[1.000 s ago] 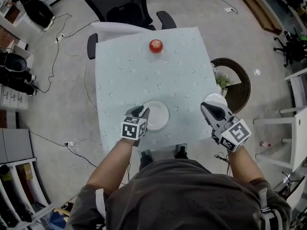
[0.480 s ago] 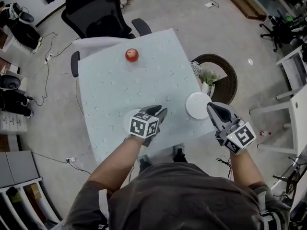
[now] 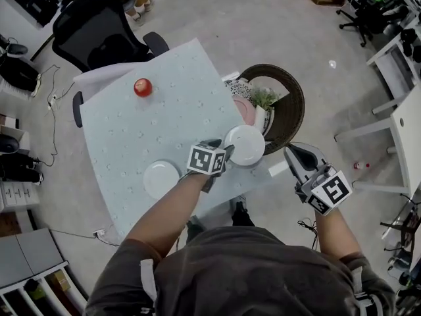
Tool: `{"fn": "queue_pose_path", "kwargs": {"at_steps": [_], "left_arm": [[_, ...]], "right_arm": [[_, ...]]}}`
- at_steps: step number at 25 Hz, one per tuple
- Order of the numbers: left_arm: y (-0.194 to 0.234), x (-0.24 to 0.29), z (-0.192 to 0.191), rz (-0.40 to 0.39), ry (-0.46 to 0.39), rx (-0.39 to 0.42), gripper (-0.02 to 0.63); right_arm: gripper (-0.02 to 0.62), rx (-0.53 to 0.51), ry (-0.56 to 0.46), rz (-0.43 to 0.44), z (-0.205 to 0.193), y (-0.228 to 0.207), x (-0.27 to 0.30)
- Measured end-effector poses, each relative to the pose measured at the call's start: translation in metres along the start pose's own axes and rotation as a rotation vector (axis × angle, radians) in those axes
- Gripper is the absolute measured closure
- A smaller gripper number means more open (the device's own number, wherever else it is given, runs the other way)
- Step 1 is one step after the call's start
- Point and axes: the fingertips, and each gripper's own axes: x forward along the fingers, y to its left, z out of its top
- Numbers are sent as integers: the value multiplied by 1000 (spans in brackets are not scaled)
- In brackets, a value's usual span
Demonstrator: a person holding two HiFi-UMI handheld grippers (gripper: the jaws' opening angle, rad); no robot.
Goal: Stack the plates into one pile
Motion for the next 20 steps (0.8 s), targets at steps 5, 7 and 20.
{"fn": "queue_pose_path", "kwargs": {"at_steps": [5, 7, 20], "left_arm": [[2, 35, -5, 98, 104, 33, 345], [8, 42, -9, 147, 130, 38, 328], [11, 55, -11, 241, 227, 125, 405]], "right_arm": [[601, 40, 4, -25, -16, -24, -20], [601, 54, 1, -28, -21, -31, -25], [601, 94, -14, -38, -31, -54, -46]]}}
